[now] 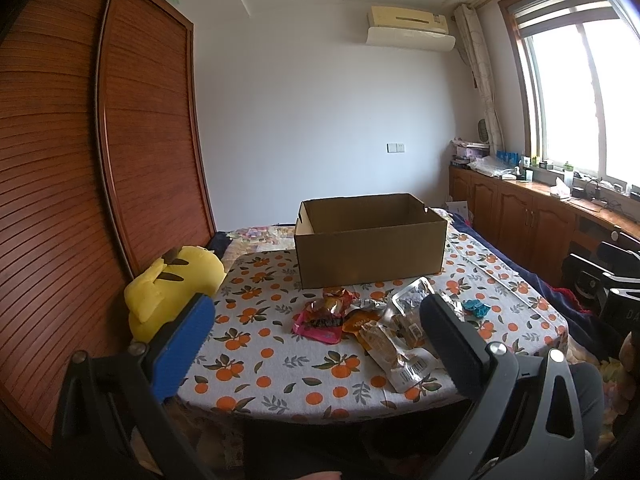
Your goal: Organize snacks
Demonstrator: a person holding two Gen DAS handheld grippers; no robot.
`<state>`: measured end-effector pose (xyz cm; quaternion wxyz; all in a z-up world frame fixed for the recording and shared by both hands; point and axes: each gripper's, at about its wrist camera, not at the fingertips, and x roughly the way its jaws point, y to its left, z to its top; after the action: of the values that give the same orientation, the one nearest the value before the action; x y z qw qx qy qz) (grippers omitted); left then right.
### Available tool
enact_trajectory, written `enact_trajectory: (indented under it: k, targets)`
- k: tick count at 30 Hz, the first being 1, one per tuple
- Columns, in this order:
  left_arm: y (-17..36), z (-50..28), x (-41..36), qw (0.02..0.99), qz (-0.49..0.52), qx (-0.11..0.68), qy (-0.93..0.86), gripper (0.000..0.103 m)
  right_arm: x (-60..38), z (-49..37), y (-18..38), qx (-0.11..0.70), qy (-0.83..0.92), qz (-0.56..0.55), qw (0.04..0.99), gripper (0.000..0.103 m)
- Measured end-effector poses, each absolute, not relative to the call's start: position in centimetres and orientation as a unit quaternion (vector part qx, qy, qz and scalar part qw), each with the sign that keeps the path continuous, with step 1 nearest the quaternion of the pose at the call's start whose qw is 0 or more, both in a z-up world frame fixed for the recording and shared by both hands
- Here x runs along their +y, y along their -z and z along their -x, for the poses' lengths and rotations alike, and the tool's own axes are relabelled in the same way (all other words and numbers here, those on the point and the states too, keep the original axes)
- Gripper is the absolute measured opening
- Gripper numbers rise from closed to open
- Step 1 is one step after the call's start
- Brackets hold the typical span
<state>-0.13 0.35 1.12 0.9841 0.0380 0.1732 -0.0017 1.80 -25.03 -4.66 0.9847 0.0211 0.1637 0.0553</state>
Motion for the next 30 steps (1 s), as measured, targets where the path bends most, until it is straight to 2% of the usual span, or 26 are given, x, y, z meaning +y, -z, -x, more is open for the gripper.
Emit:
enact_trajectory:
  k: [13,30]
  targets:
    - [1.8,-1.5,-0.4,0.979,-0.044,0.2,0.001,0.103,-25.7,-2.5,6.6,0.185,-0.056,-0.024,0.981,0.103]
    - [8.7,-9.3,-3.0,0.954,-0.017,0.295,0.057,0.103,-26.0,-9.4,11.8,0.26,-0.116,-0.006,0.959,0.103]
